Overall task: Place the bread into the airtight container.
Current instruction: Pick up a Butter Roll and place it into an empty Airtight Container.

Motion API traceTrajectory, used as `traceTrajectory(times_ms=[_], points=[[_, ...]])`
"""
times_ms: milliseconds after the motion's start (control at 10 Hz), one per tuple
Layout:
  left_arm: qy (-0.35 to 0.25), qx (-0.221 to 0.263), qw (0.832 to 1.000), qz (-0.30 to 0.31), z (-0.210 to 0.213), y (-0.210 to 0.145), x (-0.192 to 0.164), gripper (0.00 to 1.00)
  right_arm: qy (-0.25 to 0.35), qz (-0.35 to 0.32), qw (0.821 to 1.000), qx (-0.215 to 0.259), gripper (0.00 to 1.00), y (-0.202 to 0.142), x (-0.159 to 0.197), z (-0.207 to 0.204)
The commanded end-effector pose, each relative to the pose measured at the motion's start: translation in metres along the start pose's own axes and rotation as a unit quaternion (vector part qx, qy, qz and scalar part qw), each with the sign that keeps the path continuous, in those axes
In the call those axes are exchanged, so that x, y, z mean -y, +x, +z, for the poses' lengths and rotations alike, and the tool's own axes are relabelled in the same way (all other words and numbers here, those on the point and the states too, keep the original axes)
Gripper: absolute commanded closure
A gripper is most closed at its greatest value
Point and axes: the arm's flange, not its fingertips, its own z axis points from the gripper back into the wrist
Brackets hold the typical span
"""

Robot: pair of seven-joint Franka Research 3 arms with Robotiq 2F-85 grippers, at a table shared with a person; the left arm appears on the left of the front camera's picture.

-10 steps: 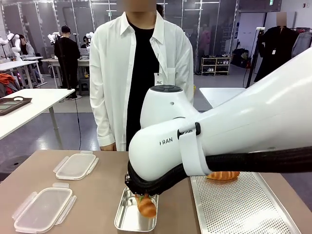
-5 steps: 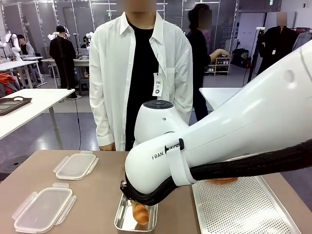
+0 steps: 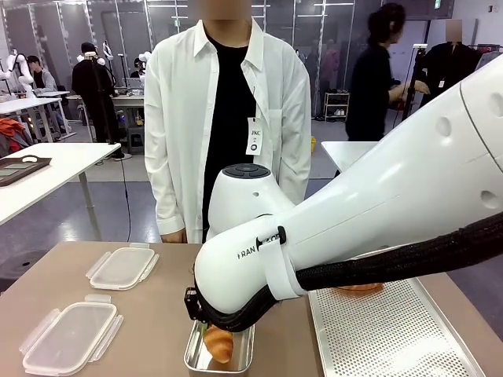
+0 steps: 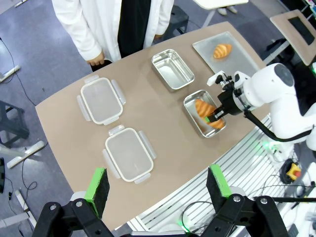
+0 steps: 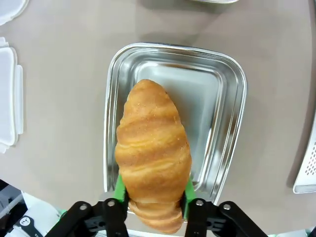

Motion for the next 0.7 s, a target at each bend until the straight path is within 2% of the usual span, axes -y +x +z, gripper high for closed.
traceTrajectory(times_ms=[0, 200, 300, 400, 600], points=[[-0.001, -0.002, 1.000, -0.011, 0.002, 0.001, 0.000, 0.00, -0.005, -0.021, 1.000, 0.010, 0.00, 0.003, -0.010, -0.004], [-0.001, -0.002, 1.000, -0.011, 0.002, 0.001, 0.000, 0.00, -0.005, -0.020, 1.000, 0.011, 0.00, 0.004, -0.012, -0.001], [-0.001, -0.002, 1.000, -0.011, 0.002, 0.001, 0.000, 0.00, -0.005, -0.018, 1.000, 0.011, 0.04, 0.005, -0.012, -0.001], [-0.001, -0.002, 1.000, -0.011, 0.002, 0.001, 0.000, 0.00, -0.002, -0.018, 1.000, 0.009, 0.00, 0.009, -0.010, -0.001], [-0.001, -0.002, 1.000, -0.011, 0.002, 0.001, 0.000, 0.00, 0.002, -0.003, 1.000, 0.001, 0.00, 0.003, -0.001, 0.002]])
